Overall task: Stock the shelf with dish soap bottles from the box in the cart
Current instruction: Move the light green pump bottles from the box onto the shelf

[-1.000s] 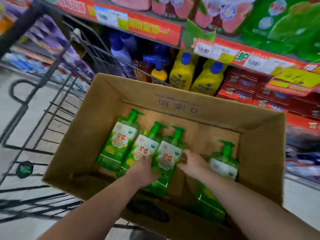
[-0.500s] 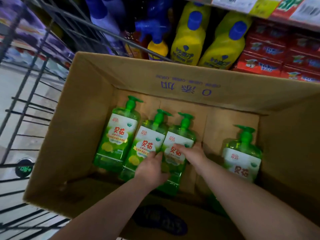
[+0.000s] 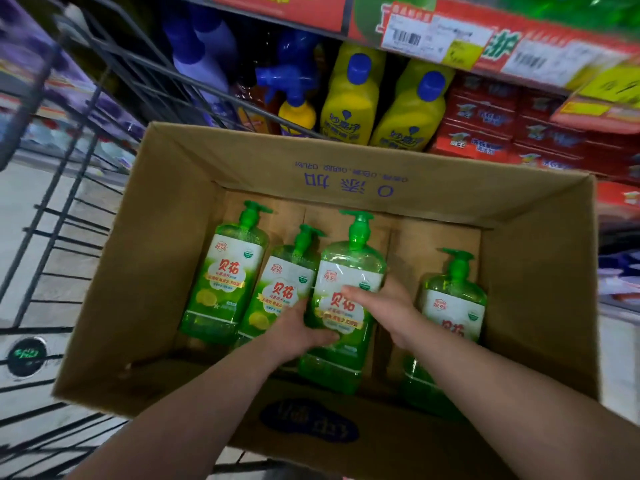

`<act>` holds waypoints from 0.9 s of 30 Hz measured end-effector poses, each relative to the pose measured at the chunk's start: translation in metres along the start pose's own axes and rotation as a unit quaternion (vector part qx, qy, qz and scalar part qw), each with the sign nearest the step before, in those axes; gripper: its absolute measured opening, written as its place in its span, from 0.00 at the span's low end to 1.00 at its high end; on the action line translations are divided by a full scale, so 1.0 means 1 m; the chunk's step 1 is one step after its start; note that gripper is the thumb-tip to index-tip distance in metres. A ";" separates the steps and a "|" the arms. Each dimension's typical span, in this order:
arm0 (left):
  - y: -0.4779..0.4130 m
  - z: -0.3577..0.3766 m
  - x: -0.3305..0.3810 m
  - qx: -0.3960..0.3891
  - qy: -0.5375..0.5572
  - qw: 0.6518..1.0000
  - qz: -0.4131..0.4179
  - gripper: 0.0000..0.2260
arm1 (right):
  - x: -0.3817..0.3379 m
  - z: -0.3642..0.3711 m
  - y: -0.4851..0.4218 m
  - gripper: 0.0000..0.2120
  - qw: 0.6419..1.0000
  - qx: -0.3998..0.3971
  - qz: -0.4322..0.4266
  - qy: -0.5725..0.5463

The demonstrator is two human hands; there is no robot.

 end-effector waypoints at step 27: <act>0.223 0.262 0.288 -0.010 -0.059 0.940 0.337 0.11 | 0.007 -0.348 0.318 0.17 0.935 0.196 -0.234 -0.180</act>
Point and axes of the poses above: each hand's wrist, its own y-axis away from the middle knuckle, its own z-axis out of the palm, x = y × z, the point moved 9 cm from there along -y, towards the middle knuckle, and after that the axes turned 3 degrees about z, right-handed, at the moved point
